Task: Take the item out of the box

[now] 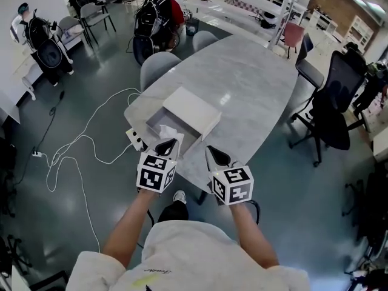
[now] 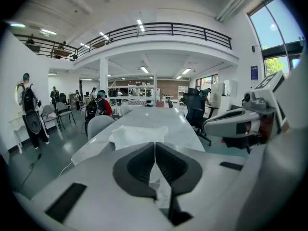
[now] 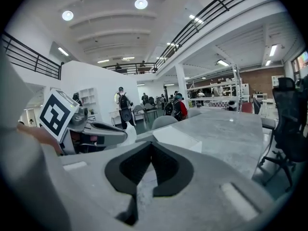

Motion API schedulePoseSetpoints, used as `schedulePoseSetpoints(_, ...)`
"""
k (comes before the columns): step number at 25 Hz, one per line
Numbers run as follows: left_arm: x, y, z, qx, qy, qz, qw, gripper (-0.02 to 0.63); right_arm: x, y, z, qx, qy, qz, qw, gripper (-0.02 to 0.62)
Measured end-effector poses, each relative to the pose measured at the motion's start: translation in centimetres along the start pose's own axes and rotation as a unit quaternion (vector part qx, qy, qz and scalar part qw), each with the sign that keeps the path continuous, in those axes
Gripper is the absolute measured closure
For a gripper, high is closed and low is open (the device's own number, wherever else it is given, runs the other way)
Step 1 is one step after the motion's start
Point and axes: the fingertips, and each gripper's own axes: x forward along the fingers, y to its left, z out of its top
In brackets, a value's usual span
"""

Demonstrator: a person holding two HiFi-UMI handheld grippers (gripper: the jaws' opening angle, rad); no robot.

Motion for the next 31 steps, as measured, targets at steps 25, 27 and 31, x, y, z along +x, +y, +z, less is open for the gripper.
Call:
schedulePoseSetpoints(25, -4.6, -2.8, -1.2, -0.065, -0.067, 0.017, 0.9955, 0.589, -4.6, 1.1, -1.2, -0.003, -0.023, 0.003, 1.000, 0.591)
schedulePoseSetpoints(27, -4.6, -3.0, -1.3, -0.064, -0.067, 0.017, 0.9955, 0.589, -4.7, 1.1, -1.4, -0.003, -0.023, 0.003, 1.000, 0.591)
schedulePoseSetpoints(31, -4.8, -3.5, -1.6, -0.064, -0.065, 0.017, 0.9957, 0.589, -5.3, 1.3, -1.7, -0.004, -0.023, 0.004, 1.000, 0.591)
